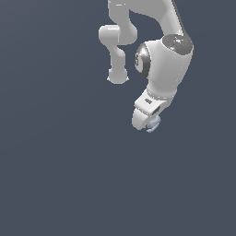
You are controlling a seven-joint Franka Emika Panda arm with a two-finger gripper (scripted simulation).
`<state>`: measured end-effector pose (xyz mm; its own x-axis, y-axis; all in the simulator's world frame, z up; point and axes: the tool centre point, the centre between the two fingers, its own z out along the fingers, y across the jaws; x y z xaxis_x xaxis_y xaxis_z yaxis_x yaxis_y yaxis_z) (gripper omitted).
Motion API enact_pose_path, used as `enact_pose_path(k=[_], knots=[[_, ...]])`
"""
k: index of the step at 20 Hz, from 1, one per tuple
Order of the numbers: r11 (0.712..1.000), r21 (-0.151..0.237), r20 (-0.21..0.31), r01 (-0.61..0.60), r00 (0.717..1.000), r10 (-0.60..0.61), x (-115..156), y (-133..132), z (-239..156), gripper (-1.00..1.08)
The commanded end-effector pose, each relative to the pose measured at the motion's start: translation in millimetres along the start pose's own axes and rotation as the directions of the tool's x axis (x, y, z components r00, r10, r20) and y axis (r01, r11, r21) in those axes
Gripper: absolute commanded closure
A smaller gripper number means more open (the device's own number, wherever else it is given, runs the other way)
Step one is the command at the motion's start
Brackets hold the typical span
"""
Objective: Pick up the object and move it to a goal position.
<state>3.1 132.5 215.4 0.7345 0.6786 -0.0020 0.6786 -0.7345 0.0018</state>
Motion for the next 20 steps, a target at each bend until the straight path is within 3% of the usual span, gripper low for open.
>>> enact_pose_path(k=[1,20], knots=[[1.000,0.000,0.000,0.000,1.000,0.000,-3,-14,-28,1.08],[1.000,0.001,-0.001,0.001,1.000,-0.001,-19,-111,-230,1.08]])
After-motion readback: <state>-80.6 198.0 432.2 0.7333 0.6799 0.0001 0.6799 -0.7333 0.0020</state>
